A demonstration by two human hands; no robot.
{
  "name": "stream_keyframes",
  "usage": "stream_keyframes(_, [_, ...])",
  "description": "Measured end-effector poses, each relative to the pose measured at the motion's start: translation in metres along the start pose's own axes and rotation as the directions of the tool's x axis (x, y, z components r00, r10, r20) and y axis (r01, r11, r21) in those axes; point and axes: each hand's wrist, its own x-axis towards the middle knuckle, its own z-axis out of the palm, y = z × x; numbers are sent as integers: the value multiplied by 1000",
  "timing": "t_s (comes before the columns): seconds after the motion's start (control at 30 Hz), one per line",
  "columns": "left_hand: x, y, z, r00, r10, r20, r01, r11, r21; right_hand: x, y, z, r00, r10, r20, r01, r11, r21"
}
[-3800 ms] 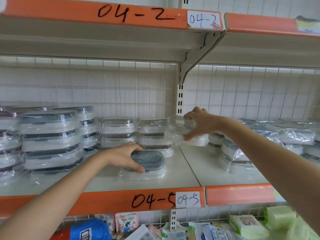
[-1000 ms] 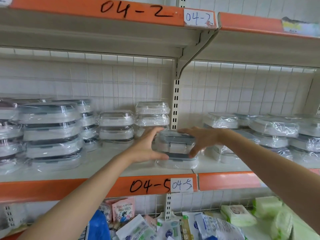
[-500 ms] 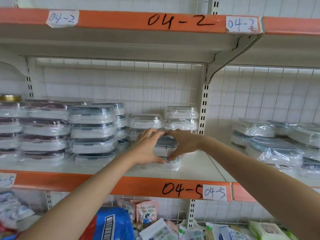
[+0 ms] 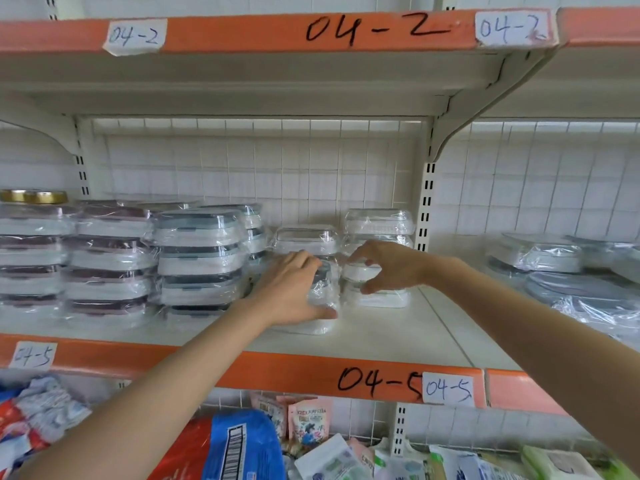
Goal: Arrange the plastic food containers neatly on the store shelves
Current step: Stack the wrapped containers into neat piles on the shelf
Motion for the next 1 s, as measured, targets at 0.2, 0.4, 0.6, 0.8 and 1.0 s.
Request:
stream_keyframes(0.2, [37,73,11,975,192,-113,-198,979,-42,-46,48,-14,994,77,-71,-97,939,-330])
stream_keyframes(0.4, [83,161,16,968,247,-44,-251,948,-193,-115,121,-46,956,205,-211,-267,906,-328])
stream_keyframes(0.6, [132,251,25,962,262,73,-186,828,-529,-182,191,-75,873,363,-325,-431,887,-165])
stream_keyframes(0.8, [152,277,54,971,226,75,-177,894,-411,-188,221,-79,855,409,-318,-462,880,-109])
stream_keyframes(1.0, [145,252,41,987,160,23,-123,836,-535,-145,234,-74,862,397,-317,-453,882,-128])
